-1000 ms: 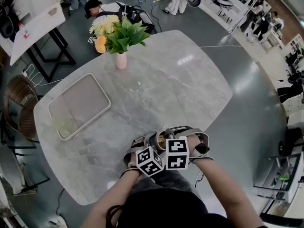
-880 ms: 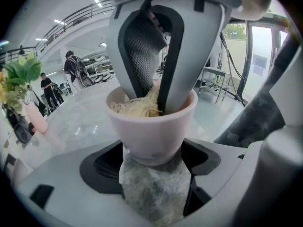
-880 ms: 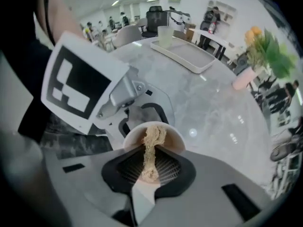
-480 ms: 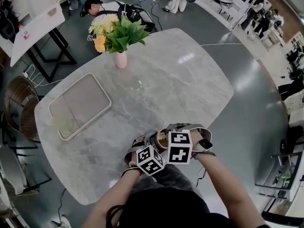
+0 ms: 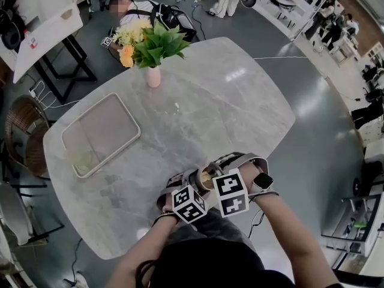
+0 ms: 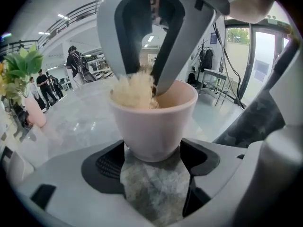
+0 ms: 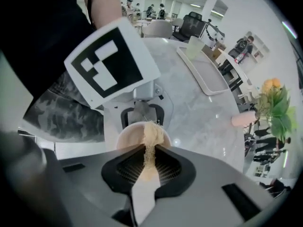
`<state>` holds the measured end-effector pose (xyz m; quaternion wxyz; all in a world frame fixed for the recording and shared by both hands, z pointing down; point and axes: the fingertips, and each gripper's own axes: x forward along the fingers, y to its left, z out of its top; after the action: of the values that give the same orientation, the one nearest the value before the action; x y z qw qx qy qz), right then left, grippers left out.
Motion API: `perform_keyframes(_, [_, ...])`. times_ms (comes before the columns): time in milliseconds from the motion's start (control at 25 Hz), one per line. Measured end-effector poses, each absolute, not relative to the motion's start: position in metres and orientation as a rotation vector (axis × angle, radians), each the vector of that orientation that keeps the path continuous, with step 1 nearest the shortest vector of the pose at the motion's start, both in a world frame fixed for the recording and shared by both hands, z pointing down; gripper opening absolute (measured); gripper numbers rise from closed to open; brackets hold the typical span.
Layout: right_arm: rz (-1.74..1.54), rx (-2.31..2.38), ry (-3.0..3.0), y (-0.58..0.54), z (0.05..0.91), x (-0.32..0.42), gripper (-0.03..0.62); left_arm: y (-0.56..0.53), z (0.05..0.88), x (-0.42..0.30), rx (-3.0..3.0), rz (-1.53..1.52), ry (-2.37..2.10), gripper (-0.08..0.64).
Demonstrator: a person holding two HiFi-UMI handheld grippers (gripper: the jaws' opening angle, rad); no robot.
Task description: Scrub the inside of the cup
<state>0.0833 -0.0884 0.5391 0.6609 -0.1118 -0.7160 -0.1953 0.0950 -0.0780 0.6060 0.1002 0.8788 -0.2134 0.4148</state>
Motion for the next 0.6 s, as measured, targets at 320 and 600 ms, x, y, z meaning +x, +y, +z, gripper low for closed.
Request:
perform_keyframes(320, [-0.163,-0.169,-1.713,-0.083,0.557,0.083,0.06,-0.083,0.591,0.099,2.695,1.22,-0.714,0.382])
perform_keyframes(600, [0.074,-0.17,-1.777,-0.074,0.543,0.083,0.06,-0.087,0.584,0.104,2.723,1.204,-0.696,0.393])
